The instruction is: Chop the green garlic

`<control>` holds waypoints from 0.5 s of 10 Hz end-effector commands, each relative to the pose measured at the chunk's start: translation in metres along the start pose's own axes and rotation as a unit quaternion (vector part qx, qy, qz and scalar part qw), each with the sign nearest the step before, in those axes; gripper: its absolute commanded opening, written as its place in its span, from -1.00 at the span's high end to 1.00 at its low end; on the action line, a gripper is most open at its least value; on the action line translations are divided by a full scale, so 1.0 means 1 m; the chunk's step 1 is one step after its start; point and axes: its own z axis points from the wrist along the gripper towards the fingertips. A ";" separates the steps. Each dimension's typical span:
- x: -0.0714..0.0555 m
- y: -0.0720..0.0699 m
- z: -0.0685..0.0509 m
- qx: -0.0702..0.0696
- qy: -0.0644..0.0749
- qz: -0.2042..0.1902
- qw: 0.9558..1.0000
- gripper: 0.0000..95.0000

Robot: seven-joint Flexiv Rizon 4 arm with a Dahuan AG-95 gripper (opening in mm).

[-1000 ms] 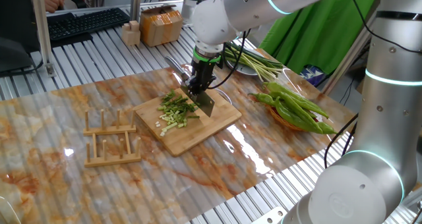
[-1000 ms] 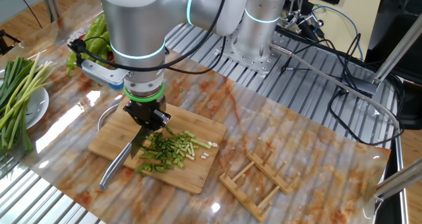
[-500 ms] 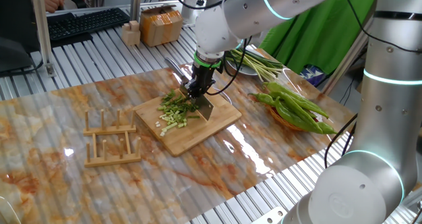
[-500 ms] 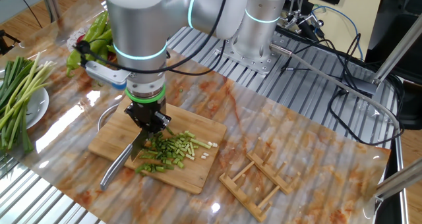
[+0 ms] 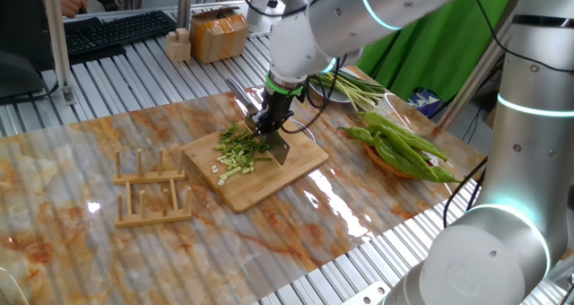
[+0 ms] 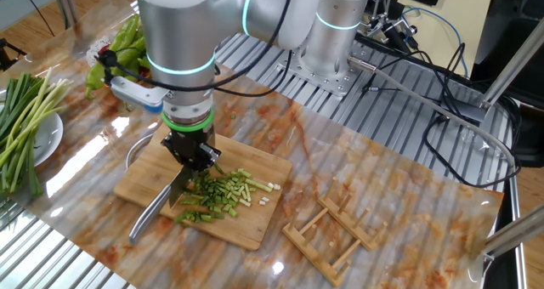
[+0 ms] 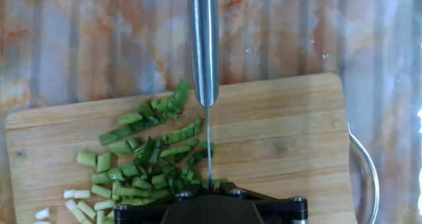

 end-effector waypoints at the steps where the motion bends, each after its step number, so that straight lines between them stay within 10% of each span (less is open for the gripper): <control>1: -0.001 0.001 0.006 -0.006 0.005 -0.002 1.000 1.00; 5: -0.017 0.002 0.008 -0.004 0.003 -0.003 1.000 1.00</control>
